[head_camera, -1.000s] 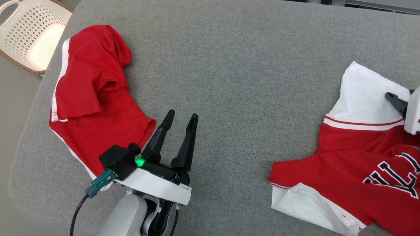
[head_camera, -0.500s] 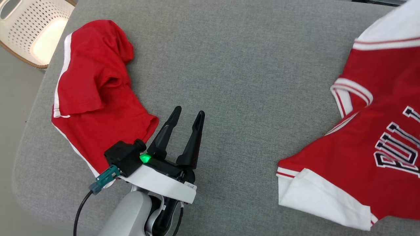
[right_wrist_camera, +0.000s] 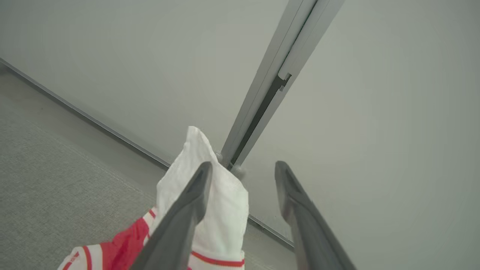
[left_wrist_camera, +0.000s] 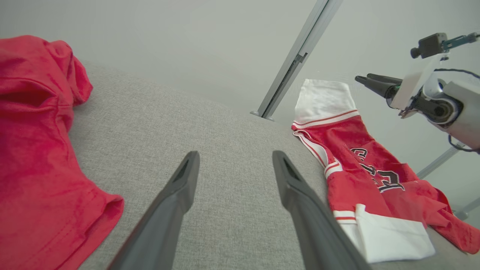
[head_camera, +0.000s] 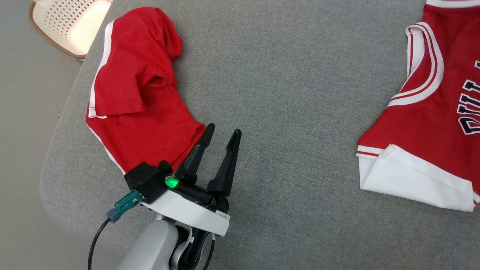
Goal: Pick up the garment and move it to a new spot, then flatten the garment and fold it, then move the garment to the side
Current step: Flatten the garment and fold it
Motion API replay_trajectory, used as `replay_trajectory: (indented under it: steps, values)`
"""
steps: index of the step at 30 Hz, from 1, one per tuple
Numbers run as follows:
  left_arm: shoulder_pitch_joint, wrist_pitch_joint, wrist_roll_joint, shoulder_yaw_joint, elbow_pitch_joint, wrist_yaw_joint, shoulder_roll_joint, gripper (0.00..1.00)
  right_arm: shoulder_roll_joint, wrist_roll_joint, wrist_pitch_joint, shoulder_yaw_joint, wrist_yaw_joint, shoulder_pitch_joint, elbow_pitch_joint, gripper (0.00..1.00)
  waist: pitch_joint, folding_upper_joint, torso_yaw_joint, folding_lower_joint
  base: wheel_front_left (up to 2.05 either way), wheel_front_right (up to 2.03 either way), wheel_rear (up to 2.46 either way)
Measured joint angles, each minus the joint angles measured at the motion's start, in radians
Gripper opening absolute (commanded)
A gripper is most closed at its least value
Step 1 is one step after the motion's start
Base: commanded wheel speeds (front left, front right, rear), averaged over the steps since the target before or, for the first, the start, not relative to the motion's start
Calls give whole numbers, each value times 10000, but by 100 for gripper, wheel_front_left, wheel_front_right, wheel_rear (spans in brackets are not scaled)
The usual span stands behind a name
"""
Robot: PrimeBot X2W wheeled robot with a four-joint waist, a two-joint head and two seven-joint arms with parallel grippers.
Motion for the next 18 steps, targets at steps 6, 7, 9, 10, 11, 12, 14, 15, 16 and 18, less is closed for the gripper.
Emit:
replay_trajectory:
  steps: [6,7,9,10,11,12,14,15,16,18]
  values:
    - [0,0,35,146,13,0,0,100,539,12,-947,-355,0,155,989,100,-102,0,-124,0,0,0,0]
    - [0,2,84,186,17,0,0,100,625,54,-1197,-416,0,300,1072,100,-153,0,-185,0,0,0,0]
    - [2,0,222,278,27,0,-6,100,809,213,-1735,-564,0,633,1193,100,-282,0,-335,0,0,0,0]
    - [4,0,299,334,31,0,-6,100,890,297,-2011,-675,0,785,1229,100,-354,0,-427,0,0,0,0]
    - [9,0,366,389,36,0,0,100,959,408,-2288,-773,0,946,1246,100,-439,0,-526,0,0,0,0]
    - [13,0,433,430,36,0,-2,100,1034,520,-2550,-897,0,1120,1258,100,-526,0,-631,0,0,0,0]
    - [39,0,583,491,38,0,-6,100,1158,679,-3072,-1097,0,1528,1231,100,-718,0,-863,0,0,0,0]
    - [52,2,648,529,36,0,-8,100,1227,842,-3289,-1231,0,1757,1198,100,-819,0,-983,0,0,0,0]
    - [66,0,704,589,33,0,-4,100,1304,1016,-3475,-1379,-2,1977,1104,100,-918,0,-1121,0,0,0,0]
    - [84,0,825,677,15,0,-8,100,1450,1256,-3730,-1636,-2,2413,826,100,-1102,0,-1405,0,0,0,0]
